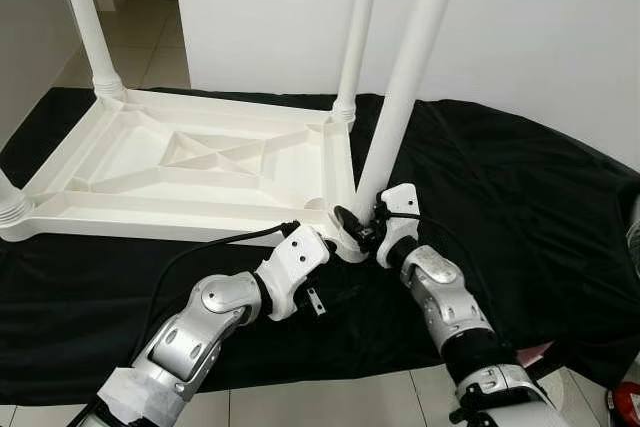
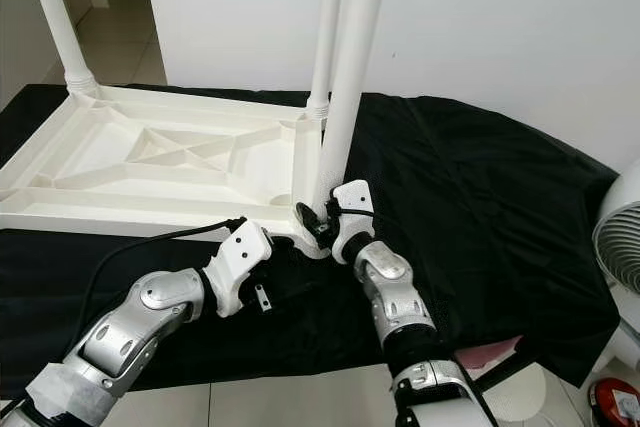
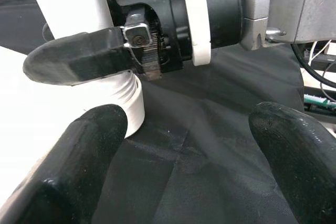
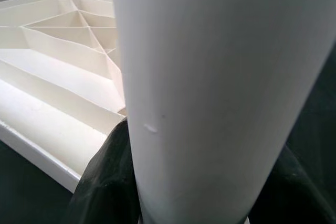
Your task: Building children table
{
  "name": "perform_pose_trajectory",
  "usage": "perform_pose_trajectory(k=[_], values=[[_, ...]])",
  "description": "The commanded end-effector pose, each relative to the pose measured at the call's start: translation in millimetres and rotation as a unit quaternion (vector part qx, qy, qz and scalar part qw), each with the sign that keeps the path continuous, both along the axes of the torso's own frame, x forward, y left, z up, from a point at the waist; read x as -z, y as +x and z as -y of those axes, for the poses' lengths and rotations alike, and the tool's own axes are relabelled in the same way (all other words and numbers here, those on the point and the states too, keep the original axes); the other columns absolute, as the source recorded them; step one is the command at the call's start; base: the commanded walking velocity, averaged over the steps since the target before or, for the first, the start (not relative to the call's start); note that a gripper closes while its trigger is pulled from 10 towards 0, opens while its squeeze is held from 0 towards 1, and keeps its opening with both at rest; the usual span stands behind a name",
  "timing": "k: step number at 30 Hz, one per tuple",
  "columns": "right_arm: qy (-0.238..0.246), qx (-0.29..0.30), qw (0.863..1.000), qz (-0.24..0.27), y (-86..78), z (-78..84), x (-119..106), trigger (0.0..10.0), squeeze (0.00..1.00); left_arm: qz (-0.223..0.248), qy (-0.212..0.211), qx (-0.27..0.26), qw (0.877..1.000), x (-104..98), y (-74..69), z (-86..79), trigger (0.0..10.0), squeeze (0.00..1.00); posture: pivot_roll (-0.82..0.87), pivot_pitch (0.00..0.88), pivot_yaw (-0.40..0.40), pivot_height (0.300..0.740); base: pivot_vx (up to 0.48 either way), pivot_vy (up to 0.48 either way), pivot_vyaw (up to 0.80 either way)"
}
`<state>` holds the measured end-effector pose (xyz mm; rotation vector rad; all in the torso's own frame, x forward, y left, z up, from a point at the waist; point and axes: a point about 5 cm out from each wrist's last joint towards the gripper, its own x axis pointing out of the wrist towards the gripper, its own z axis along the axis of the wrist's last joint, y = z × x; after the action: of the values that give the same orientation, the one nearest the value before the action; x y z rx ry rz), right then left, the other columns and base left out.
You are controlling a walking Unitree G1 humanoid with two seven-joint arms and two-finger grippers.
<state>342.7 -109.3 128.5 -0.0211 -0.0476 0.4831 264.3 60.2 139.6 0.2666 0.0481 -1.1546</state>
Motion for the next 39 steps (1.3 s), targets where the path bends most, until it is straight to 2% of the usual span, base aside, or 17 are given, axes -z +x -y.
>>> perform_pose_trajectory(k=[1,2,3,4,5,7,10,13,14,17,18,23,30,31,32,37,39], values=[[0.006,0.045,0.999,-0.011,0.4,6.2,2.3,10.0,0.0,-0.003,0.005,0.015,1.0,-0.2,-1.1,2.6,10.0,0.0,0.06,0.013,-0.067,0.74,0.0,0.0,0.0],[0.006,0.045,0.999,-0.011,0.4,6.2,2.3,10.0,0.0,-0.003,0.005,0.015,1.0,-0.2,-1.1,2.6,10.0,0.0,0.06,0.013,-0.067,0.74,0.0,0.0,0.0],[0.023,0.094,0.995,-0.017,-1.4,1.9,1.8,10.0,0.0,-0.003,0.004,0.016,1.0,-0.2,-0.8,3.2,10.0,0.0,0.05,0.016,-0.069,0.74,0.0,0.0,0.0],[0.023,0.094,0.995,-0.017,-1.4,1.9,1.8,10.0,0.0,-0.003,0.004,0.016,1.0,-0.2,-0.8,3.2,10.0,0.0,0.05,0.016,-0.069,0.74,0.0,0.0,0.0],[0.033,0.144,0.989,-0.021,-3.9,-3.3,1.6,10.0,0.0,-0.003,0.003,0.016,1.0,-0.2,-0.8,3.9,10.0,0.0,0.05,0.018,-0.07,0.74,0.0,0.0,0.0],[0.062,0.192,0.979,-0.036,-8.1,-15.0,1.4,10.0,0.0,-0.004,0.001,0.017,1.0,-0.2,-1.0,5.4,10.0,0.0,0.05,0.018,-0.07,0.74,0.0,0.0,0.0],[0.077,0.178,0.98,-0.035,-9.4,-24.7,-2.6,10.0,0.0,-0.005,0.0,0.018,1.0,-0.2,-1.4,6.5,10.0,0.0,0.05,0.021,-0.069,0.74,0.0,0.0,0.0],[0.086,0.158,0.983,-0.028,-11.3,-26.5,-8.8,10.0,0.0,-0.006,-0.001,0.021,1.0,0.3,-2.5,7.6,10.0,0.0,0.05,0.024,-0.071,0.74,0.0,0.0,0.0],[0.088,0.151,0.984,-0.025,-11.9,-26.1,-10.6,10.0,0.18,-0.007,-0.001,0.021,1.0,0.5,-2.8,7.8,10.0,0.0,0.05,0.024,-0.072,0.74,0.0,0.0,0.0],[0.089,0.15,0.984,-0.025,-12.4,-25.7,-11.6,10.0,0.18,-0.007,0.0,0.021,1.0,0.6,-2.8,7.9,10.0,0.0,0.05,0.025,-0.073,0.74,0.0,0.0,0.0],[0.092,0.147,0.985,-0.023,-12.8,-25.5,-12.8,10.0,1.0,-0.007,0.0,0.021,1.0,0.8,-2.6,7.6,10.0,0.0,0.05,0.025,-0.074,0.74,0.0,0.0,0.0],[0.088,0.138,0.986,-0.012,-16.2,-23.9,-15.4,10.0,1.0,-0.006,-0.002,0.017,1.0,0.4,-1.9,7.1,10.0,0.0,0.05,0.02,-0.079,0.74,0.0,0.0,0.0],[0.042,0.114,0.993,-0.007,-25.8,-4.2,-7.6,10.0,1.0,-0.005,-0.001,0.014,1.0,0.4,-2.1,6.2,10.0,0.0,0.05,0.019,-0.08,0.74,0.0,0.0,0.0],[0.033,0.103,0.994,-0.008,-27.2,-0.4,-6.1,10.0,0.82,-0.005,-0.001,0.014,1.0,0.4,-2.0,6.0,10.0,0.0,0.06,0.019,-0.078,0.74,0.0,0.0,0.0],[0.028,0.096,0.995,-0.008,-28.1,1.7,-5.4,10.0,0.0,-0.006,-0.001,0.014,1.0,0.4,-2.0,5.8,10.0,0.0,0.06,0.019,-0.078,0.74,0.0,0.0,0.0],[0.01,0.059,0.998,0.003,-30.3,12.9,-5.6,10.0,0.0,-0.005,0.0,0.014,1.0,0.3,-1.7,5.3,10.0,0.0,0.05,0.018,-0.072,0.74,0.0,0.0,0.0],[-0.015,0.015,1.0,0.014,-31.0,21.4,-8.2,10.0,0.0,-0.005,0.001,0.015,1.0,0.1,-1.4,4.7,10.0,0.0,0.05,0.016,-0.067,0.74,0.0,0.0,0.0]])
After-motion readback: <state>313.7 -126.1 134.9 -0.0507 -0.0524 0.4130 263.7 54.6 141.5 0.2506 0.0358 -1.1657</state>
